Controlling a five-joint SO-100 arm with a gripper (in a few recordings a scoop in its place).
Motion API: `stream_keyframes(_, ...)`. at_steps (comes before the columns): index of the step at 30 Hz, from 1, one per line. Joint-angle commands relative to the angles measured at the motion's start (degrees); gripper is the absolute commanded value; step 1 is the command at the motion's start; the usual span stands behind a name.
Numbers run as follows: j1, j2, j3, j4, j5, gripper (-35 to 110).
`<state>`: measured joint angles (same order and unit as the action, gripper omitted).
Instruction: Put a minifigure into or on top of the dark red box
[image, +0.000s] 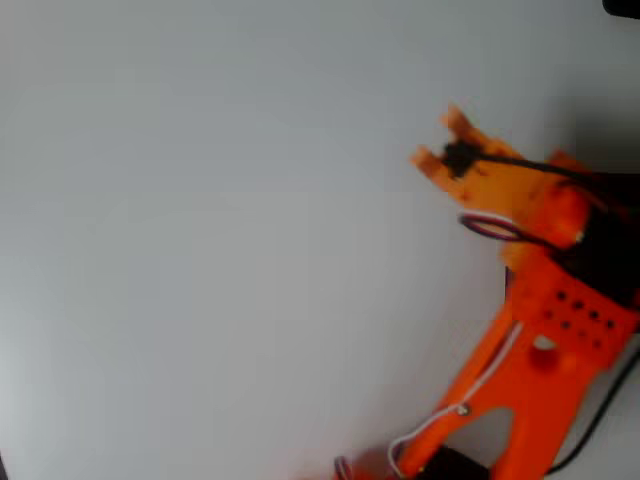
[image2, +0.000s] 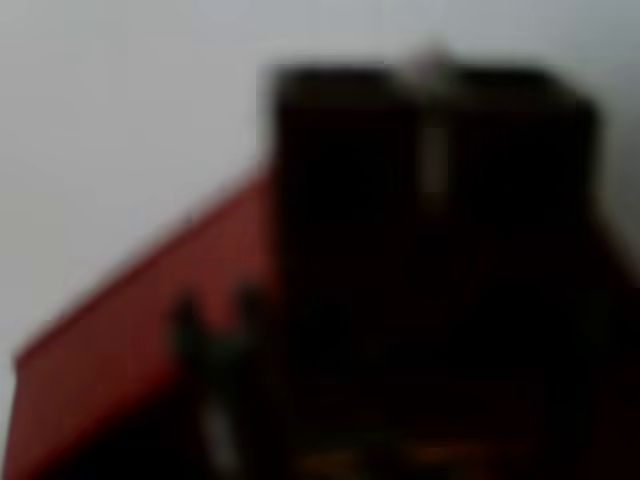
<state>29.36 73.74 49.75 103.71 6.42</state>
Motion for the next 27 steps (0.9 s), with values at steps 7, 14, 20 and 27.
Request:
stream_keyframes(7,15.38,-4.04,3.43,-7.47,3.16,0)
stream_keyframes(14,15.82,-17.58,-4.66,-7.91,4.92,14)
stream_keyframes(20,14.41,-15.21,-4.75,-5.36,4.22,16)
stream_keyframes(27,7.65,15.47,18.9,-5.98,1.76,1)
